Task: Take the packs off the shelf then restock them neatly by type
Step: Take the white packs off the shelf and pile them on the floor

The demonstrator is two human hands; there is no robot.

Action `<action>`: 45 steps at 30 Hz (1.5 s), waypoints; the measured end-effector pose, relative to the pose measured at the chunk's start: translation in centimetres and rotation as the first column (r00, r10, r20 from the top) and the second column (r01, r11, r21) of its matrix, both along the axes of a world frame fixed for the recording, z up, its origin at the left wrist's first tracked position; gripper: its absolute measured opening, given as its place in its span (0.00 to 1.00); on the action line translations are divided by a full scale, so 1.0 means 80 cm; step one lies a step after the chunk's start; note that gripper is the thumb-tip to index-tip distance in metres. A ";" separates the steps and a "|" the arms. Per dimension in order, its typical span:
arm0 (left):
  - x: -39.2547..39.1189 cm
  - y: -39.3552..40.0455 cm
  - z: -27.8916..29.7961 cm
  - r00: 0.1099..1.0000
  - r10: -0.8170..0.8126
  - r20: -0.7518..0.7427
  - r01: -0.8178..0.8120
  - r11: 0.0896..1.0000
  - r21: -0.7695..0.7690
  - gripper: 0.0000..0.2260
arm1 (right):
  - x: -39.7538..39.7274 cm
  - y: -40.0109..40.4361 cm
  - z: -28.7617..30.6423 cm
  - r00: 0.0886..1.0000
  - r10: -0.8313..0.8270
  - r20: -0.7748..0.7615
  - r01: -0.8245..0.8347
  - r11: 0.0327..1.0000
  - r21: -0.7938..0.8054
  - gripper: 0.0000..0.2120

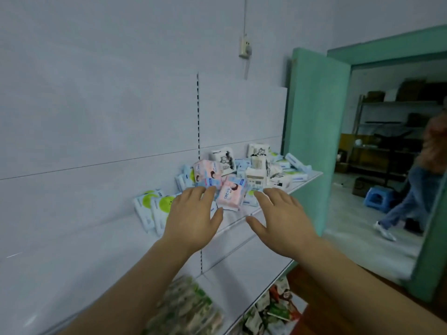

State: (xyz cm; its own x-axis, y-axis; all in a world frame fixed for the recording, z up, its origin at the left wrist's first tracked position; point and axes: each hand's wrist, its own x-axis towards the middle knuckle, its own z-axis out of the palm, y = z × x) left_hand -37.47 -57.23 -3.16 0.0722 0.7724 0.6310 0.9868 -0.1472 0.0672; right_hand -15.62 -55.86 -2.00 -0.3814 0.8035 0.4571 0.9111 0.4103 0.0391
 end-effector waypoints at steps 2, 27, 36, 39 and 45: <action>-0.009 0.040 0.001 1.000 0.013 0.009 -0.013 1.000 -0.008 0.29 | -0.008 0.036 -0.001 1.000 -0.008 0.009 0.008 1.000 -0.003 0.32; -0.014 0.310 -0.023 0.744 0.475 0.471 -0.361 0.878 -0.315 0.27 | -0.045 0.364 -0.066 0.947 0.224 -0.230 -0.281 0.925 -0.256 0.47; -0.021 0.307 -0.004 0.684 0.415 0.599 -0.324 0.910 -0.260 0.36 | -0.047 0.384 -0.059 0.726 0.381 -0.573 -0.588 0.776 -0.228 0.40; -0.034 0.294 0.014 0.756 0.389 0.526 -0.354 0.919 -0.172 0.36 | -0.045 0.390 -0.041 0.714 0.480 -0.510 -0.627 0.762 -0.160 0.37; -0.056 0.267 0.025 0.865 0.468 0.180 -0.389 0.854 -0.346 0.40 | -0.060 0.390 -0.027 0.787 0.581 -0.205 -0.601 0.798 -0.043 0.37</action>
State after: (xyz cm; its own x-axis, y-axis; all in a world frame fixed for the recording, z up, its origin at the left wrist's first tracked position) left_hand -41.93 -35.88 -1.16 -0.4375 0.8376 0.3271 0.8900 0.3513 0.2906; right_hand -20.40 -24.64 -4.13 -0.7195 0.4917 0.4904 0.4764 0.8633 -0.1666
